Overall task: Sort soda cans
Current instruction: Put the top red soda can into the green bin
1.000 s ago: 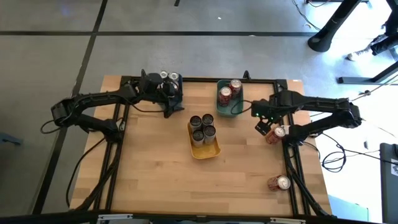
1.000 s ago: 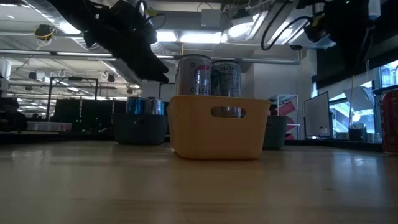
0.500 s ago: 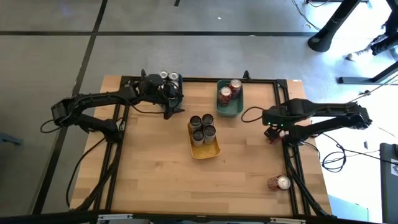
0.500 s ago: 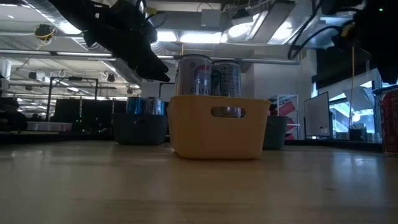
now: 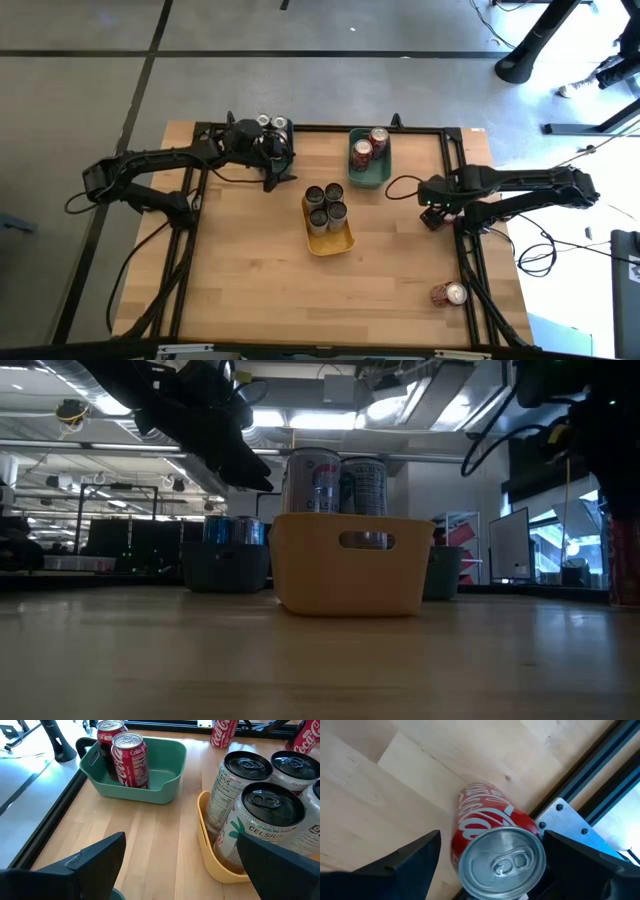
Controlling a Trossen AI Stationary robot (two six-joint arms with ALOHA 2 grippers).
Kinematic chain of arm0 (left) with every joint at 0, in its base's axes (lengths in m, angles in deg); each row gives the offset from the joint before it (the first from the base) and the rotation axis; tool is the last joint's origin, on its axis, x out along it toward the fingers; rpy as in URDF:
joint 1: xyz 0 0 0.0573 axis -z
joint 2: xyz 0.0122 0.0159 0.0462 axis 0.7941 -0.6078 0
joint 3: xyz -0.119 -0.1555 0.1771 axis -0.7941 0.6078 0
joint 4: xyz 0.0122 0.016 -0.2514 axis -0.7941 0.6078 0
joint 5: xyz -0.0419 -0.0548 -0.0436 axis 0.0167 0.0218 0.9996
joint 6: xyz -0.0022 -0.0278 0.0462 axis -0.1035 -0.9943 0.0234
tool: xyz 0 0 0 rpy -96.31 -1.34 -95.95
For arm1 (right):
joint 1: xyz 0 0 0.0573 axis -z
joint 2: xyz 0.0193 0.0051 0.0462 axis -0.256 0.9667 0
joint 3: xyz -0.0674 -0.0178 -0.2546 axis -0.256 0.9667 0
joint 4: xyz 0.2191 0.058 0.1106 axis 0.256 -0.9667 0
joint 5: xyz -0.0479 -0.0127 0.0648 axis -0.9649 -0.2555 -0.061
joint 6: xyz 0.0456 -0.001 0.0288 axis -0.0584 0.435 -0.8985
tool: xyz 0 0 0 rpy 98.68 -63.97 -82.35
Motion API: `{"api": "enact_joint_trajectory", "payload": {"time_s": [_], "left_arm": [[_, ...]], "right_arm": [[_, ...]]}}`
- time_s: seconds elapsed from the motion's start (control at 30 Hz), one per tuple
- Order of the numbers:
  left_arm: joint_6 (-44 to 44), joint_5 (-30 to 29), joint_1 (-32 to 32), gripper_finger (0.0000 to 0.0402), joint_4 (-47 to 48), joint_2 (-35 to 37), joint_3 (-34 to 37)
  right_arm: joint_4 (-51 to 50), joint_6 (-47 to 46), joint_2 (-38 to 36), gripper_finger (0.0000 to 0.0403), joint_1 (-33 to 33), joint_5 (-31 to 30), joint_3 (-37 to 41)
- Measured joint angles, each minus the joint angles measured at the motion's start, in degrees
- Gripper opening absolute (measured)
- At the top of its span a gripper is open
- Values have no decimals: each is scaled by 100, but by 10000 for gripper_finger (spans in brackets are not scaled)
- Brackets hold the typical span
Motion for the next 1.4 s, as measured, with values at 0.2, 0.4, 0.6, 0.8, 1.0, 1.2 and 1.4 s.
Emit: {"api": "enact_joint_trajectory", "payload": {"time_s": [0.2, 0.4, 0.6, 0.8, 1.0, 1.2, 1.4], "left_arm": [[-41, 0, 0, 370, -1, 0, 0], [-45, 0, 0, 370, 0, -1, 0], [-45, 0, 0, 370, 15, 0, 0], [-47, 0, 0, 370, 140, 0, 0], [2, 0, 52, 370, 136, 0, 0], [27, 0, 127, 370, 135, 0, 0], [30, 0, 125, 370, 132, 0, 0]], "right_arm": [[-30, -44, 45, 331, 0, 86, 2], [113, -63, 161, 316, 0, 123, 2], [195, -97, 474, 315, 0, 110, -16], [167, -401, 642, 334, 0, 142, -3], [162, -400, 926, 373, 0, 329, 2], [152, -280, 1189, 382, 0, 394, 2], [72, 26, 1294, 352, -2, 663, 2]]}}
